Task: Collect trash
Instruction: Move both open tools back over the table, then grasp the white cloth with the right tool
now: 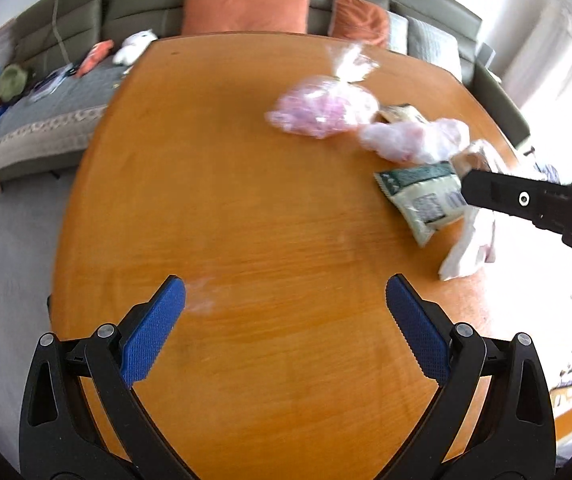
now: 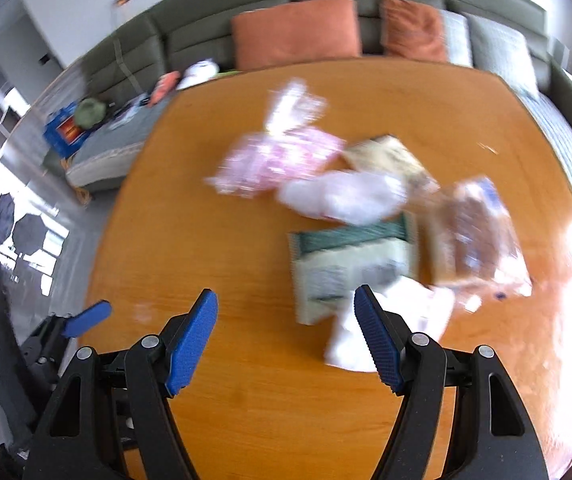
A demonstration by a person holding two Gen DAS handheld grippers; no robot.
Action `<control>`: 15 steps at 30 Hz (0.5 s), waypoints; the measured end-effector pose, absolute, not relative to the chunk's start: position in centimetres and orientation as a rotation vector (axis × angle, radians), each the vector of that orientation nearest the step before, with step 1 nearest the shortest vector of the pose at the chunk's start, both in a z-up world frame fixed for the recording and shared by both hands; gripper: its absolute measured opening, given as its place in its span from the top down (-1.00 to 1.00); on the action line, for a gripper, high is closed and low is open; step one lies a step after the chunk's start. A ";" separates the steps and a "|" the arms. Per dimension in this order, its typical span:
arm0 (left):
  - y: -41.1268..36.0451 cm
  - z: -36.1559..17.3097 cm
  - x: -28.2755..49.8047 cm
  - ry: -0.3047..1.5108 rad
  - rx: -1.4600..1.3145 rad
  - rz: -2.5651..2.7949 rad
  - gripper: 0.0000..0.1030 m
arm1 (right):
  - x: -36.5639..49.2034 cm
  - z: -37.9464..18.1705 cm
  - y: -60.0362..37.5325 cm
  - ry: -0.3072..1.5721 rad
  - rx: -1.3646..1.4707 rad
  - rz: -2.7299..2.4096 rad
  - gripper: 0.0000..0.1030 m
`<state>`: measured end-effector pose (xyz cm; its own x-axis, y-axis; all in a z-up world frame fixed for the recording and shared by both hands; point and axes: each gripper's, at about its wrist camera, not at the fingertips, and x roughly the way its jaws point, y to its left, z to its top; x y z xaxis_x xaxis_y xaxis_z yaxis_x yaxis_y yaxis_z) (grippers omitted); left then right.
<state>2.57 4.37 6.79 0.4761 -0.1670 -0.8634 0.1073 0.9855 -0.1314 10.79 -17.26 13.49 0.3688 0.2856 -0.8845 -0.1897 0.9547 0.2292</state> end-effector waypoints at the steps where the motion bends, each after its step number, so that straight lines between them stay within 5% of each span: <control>1: 4.1 6.8 2.8 1.064 -0.055 -0.172 -0.88 | 10.9 12.8 -18.4 1.165 0.101 0.283 -0.39; 9: 0.7 5.7 4.2 1.100 0.017 -0.191 -0.88 | 11.7 8.0 -21.3 1.262 0.090 0.218 -0.39; 11: 0.3 5.5 4.6 1.110 0.028 -0.190 -0.88 | 11.8 7.3 -21.1 1.273 0.061 0.211 -0.20; 14: 0.0 5.4 5.1 1.117 0.035 -0.188 -0.88 | 12.0 7.0 -21.5 1.289 0.065 0.217 0.59; 15: 0.0 5.4 5.2 1.117 0.034 -0.189 -0.88 | 12.0 7.1 -21.9 1.283 0.086 0.228 0.68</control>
<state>5.15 -0.05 5.42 0.4239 -0.1338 -0.8958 0.1683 0.9834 -0.0672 12.00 -21.85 7.14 0.2649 0.2161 -0.9397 -0.1202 0.9744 0.1901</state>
